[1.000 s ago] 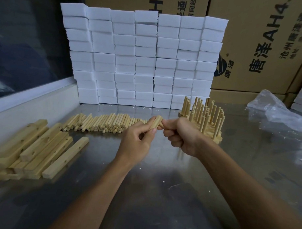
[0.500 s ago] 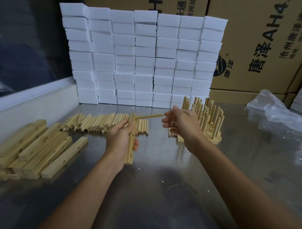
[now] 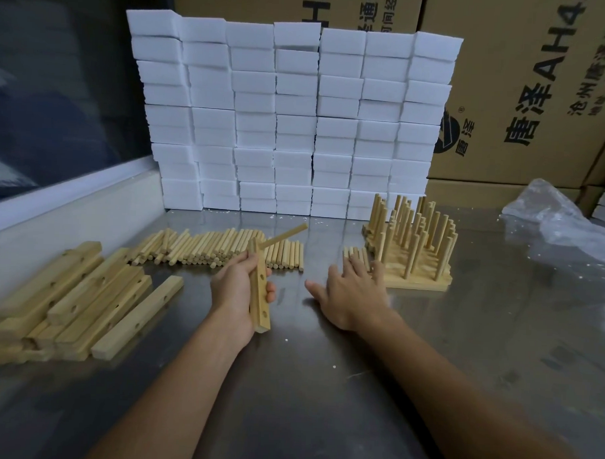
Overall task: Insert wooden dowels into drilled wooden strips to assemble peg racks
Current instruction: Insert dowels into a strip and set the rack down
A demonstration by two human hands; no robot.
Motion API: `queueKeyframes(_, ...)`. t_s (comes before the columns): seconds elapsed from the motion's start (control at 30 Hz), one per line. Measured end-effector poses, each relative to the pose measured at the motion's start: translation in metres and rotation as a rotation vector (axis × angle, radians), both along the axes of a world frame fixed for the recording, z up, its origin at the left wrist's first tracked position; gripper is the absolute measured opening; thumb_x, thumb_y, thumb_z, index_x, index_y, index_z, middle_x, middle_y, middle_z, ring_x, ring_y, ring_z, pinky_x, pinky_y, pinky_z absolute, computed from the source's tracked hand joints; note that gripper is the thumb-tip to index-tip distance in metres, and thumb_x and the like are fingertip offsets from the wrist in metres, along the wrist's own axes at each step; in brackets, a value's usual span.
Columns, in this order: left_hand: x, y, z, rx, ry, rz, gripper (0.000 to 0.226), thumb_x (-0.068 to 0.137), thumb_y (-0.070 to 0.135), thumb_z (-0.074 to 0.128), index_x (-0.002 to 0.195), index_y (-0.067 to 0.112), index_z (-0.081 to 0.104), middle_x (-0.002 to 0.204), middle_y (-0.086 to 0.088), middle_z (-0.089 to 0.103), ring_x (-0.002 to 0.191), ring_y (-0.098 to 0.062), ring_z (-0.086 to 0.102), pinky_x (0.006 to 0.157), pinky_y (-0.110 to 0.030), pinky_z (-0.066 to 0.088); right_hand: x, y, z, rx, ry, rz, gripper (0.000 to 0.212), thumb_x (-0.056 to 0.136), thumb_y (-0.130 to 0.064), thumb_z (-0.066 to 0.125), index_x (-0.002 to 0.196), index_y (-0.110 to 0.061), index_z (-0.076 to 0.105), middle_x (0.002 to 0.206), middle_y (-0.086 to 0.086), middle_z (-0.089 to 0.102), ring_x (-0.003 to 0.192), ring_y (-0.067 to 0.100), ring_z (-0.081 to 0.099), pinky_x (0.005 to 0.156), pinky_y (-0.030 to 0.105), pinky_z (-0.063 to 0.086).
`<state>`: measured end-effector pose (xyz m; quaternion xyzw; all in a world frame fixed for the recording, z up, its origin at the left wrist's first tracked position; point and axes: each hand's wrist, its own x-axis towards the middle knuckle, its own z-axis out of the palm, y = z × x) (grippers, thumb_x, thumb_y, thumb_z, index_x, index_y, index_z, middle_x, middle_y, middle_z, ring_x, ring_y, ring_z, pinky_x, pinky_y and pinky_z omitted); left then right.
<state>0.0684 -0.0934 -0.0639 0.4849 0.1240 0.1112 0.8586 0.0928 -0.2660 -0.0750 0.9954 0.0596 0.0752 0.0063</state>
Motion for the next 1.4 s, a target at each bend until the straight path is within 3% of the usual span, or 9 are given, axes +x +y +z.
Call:
queueKeyframes(0.17, -0.001, 0.0, 0.0, 0.011, 0.002, 0.009, 0.011, 0.097, 0.011, 0.056, 0.098, 0.011, 0.067, 0.072, -0.013, 0.062, 0.041, -0.017, 0.054, 0.037, -0.024, 0.043, 0.001, 0.002, -0.001, -0.048, -0.041, -0.014, 0.077, 0.095, -0.069, 0.017, 0.125, -0.012, 0.06, 0.138, 0.012, 0.052, 0.135, 0.029, 0.036, 0.114, 0.055, 0.013)
queueKeyframes(0.33, -0.003, 0.0, 0.001, 0.009, 0.002, 0.009, 0.012, 0.097, 0.011, 0.057, 0.1, 0.01, 0.068, 0.069, -0.011, 0.062, 0.041, -0.016, 0.054, 0.037, -0.024, 0.043, -0.004, 0.005, 0.004, 0.053, -0.194, -0.022, 0.038, 0.094, -0.054, 0.047, 0.088, -0.02, 0.062, 0.109, 0.005, 0.062, 0.105, 0.027, 0.058, 0.103, 0.049, 0.032)
queueKeyframes(0.53, -0.004, 0.002, 0.002, 0.023, 0.006, 0.004, 0.013, 0.097, 0.011, 0.057, 0.101, 0.011, 0.069, 0.073, -0.012, 0.063, 0.042, -0.016, 0.054, 0.038, -0.023, 0.044, -0.004, 0.003, 0.012, 0.302, -0.173, -0.023, 0.007, 0.09, -0.02, 0.065, 0.093, -0.013, 0.065, 0.093, 0.006, 0.067, 0.081, 0.023, 0.062, 0.076, 0.035, 0.053)
queueKeyframes(0.8, -0.004, 0.003, 0.003, 0.003, 0.015, 0.005, 0.012, 0.097, 0.012, 0.057, 0.101, 0.009, 0.068, 0.071, -0.011, 0.063, 0.042, -0.016, 0.054, 0.037, -0.022, 0.043, -0.005, -0.003, 0.024, 0.351, 0.193, 0.09, 0.054, 0.094, -0.016, 0.054, 0.144, -0.022, 0.034, 0.127, 0.013, 0.056, 0.108, 0.03, 0.056, 0.086, 0.037, 0.047)
queueKeyframes(1.03, -0.004, 0.004, 0.004, -0.01, 0.035, 0.007, 0.016, 0.097, 0.015, 0.057, 0.106, 0.006, 0.067, 0.07, -0.01, 0.062, 0.041, -0.015, 0.054, 0.037, -0.022, 0.043, -0.012, -0.004, 0.03, 0.642, 0.159, 0.175, 0.041, 0.094, -0.002, 0.043, 0.13, -0.014, 0.057, 0.125, 0.005, 0.058, 0.118, 0.021, 0.055, 0.094, 0.029, 0.046)
queueKeyframes(1.1, -0.005, 0.004, 0.004, -0.019, 0.041, 0.002, 0.016, 0.098, 0.015, 0.057, 0.106, 0.007, 0.067, 0.072, -0.01, 0.061, 0.041, -0.015, 0.053, 0.037, -0.022, 0.043, -0.013, -0.008, 0.031, 0.742, 0.136, 0.19, 0.045, 0.091, 0.001, 0.053, 0.133, -0.016, 0.055, 0.116, 0.0, 0.058, 0.111, 0.017, 0.057, 0.088, 0.024, 0.047)
queueKeyframes(1.2, -0.005, 0.005, 0.004, -0.028, 0.051, -0.002, 0.017, 0.098, 0.016, 0.056, 0.106, 0.006, 0.067, 0.073, -0.009, 0.061, 0.042, -0.014, 0.053, 0.038, -0.022, 0.044, -0.014, -0.009, 0.028, 0.779, 0.061, 0.21, 0.03, 0.089, -0.031, 0.071, 0.116, -0.023, 0.06, 0.096, -0.006, 0.061, 0.085, 0.006, 0.058, 0.068, 0.017, 0.046)
queueKeyframes(1.3, -0.004, 0.006, 0.005, -0.033, 0.062, -0.014, 0.02, 0.098, 0.017, 0.056, 0.108, 0.004, 0.066, 0.073, -0.009, 0.061, 0.043, -0.015, 0.053, 0.037, -0.023, 0.043, -0.015, -0.005, 0.024, 0.789, -0.082, 0.221, 0.032, 0.095, -0.045, 0.059, 0.073, -0.022, 0.059, 0.074, -0.008, 0.065, 0.059, 0.002, 0.054, 0.055, 0.018, 0.042)
queueKeyframes(1.4, -0.004, 0.006, 0.005, -0.048, 0.067, -0.022, 0.021, 0.098, 0.017, 0.056, 0.109, 0.003, 0.066, 0.074, -0.009, 0.061, 0.043, -0.014, 0.053, 0.037, -0.022, 0.042, -0.017, -0.002, 0.025, 0.855, -0.14, 0.203, 0.041, 0.101, -0.041, 0.05, 0.077, -0.014, 0.07, 0.061, -0.014, 0.067, 0.049, 0.002, 0.054, 0.051, 0.013, 0.043)
